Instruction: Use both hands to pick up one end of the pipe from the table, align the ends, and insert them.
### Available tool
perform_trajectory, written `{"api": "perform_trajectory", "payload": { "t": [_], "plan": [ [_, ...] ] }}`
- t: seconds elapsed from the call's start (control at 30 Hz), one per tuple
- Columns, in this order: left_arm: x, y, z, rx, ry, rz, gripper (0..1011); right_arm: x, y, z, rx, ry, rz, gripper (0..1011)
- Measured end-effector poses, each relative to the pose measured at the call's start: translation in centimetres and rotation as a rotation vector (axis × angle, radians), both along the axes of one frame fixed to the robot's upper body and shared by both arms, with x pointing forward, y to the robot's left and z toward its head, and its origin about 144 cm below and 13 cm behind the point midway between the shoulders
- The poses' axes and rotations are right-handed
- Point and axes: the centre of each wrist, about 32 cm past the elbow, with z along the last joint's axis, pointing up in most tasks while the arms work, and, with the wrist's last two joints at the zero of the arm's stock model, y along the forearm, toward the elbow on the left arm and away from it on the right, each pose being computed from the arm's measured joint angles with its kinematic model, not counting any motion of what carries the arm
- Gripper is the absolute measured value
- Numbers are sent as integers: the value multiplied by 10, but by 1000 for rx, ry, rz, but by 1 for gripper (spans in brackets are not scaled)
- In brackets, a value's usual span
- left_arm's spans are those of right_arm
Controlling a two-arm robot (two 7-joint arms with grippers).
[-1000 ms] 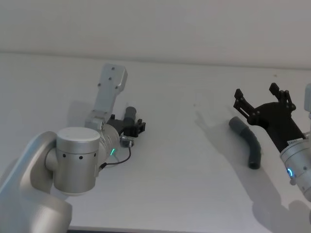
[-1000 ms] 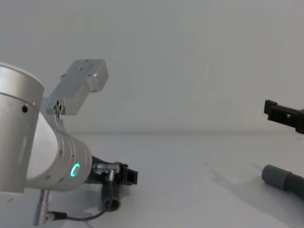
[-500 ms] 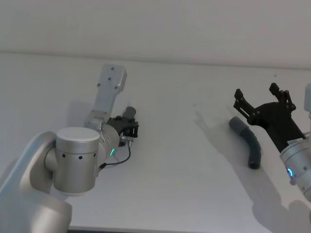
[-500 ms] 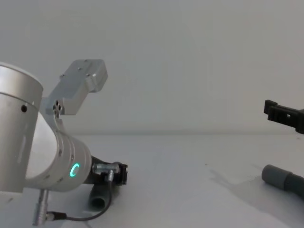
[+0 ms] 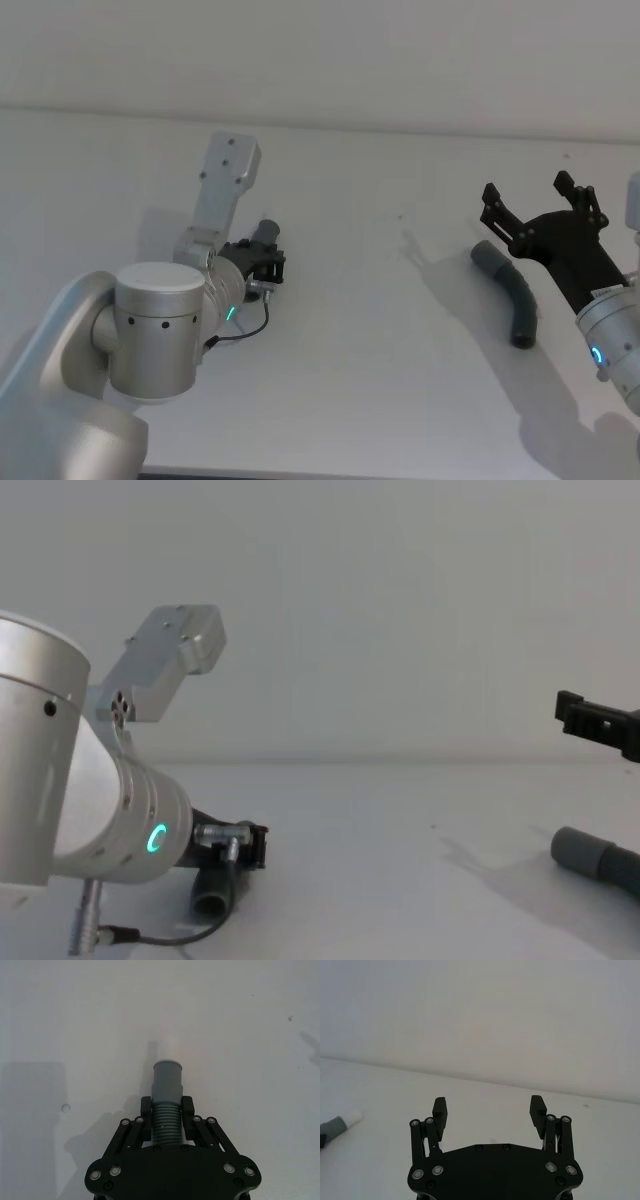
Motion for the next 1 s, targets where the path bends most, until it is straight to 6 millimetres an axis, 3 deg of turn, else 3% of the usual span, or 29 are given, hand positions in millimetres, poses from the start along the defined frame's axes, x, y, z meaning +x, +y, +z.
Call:
{"api": "perform_trajectory", "payload": {
  "t": [0.43,1.0],
  "plan": [
    [0,0,0,0,1,0,342,-4,-3,19,-83,34,45,1004],
    [0,0,0,0,1,0,342,-33,9,49,-79,242,-23,1004]
  ]
}}
